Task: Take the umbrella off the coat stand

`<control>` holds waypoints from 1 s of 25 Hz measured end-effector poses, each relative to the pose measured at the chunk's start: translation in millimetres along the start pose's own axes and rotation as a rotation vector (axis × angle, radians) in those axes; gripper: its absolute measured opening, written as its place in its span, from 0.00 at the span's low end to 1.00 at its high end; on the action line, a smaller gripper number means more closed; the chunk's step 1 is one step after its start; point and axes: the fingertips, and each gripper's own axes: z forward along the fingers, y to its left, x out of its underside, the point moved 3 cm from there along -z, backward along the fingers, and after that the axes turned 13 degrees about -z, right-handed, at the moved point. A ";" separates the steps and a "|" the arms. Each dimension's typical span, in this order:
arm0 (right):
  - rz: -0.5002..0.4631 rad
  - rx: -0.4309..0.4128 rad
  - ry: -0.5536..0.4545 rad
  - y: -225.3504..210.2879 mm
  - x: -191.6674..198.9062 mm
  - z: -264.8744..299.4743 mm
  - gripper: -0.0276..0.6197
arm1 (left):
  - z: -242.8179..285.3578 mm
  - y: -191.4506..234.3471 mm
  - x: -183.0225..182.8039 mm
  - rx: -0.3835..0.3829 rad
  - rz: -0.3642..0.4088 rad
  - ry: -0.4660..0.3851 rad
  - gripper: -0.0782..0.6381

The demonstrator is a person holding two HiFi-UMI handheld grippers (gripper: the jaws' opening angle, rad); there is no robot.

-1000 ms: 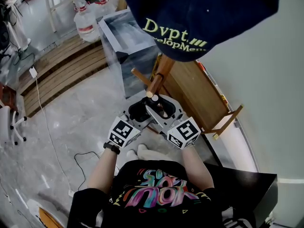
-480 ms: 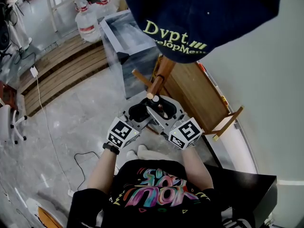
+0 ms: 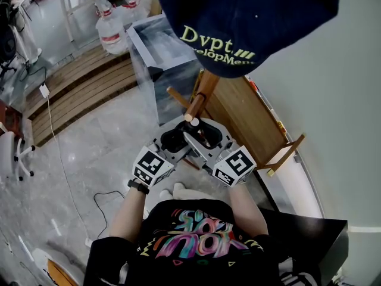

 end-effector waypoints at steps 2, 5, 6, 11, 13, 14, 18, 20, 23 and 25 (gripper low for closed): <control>-0.003 -0.002 -0.007 1.1 -4.9 -0.9 0.35 | -2.3 -2.4 -3.9 -0.001 0.004 -0.002 0.43; -0.003 -0.006 -0.022 1.5 -10.5 -2.1 0.35 | -4.7 -5.0 -8.9 -0.005 0.014 -0.001 0.43; -0.004 -0.008 -0.027 1.8 -12.5 -2.2 0.35 | -5.8 -5.7 -10.4 -0.007 0.017 0.002 0.43; -0.012 -0.013 -0.047 4.9 -23.1 -4.2 0.35 | -11.1 -11.1 -17.5 -0.012 0.027 0.005 0.43; -0.015 -0.012 -0.054 6.8 -27.7 -5.5 0.35 | -13.6 -14.0 -19.8 -0.011 0.030 0.005 0.43; -0.018 -0.012 -0.058 8.0 -30.4 -6.2 0.35 | -14.7 -15.8 -21.7 -0.010 0.030 -0.001 0.43; -0.029 -0.013 -0.076 12.8 -43.2 -10.5 0.35 | -20.0 -24.9 -31.4 -0.012 0.030 -0.021 0.43; -0.034 -0.010 -0.088 13.9 -50.8 -12.3 0.35 | -22.1 -29.4 -38.5 -0.013 0.034 -0.037 0.43; -0.045 -0.016 -0.103 16.0 -63.1 -13.0 0.35 | -26.9 -34.5 -48.0 -0.015 0.030 -0.054 0.43; -0.053 -0.026 -0.113 18.4 -71.0 -12.6 0.35 | -31.5 -37.5 -53.8 -0.023 0.028 -0.064 0.43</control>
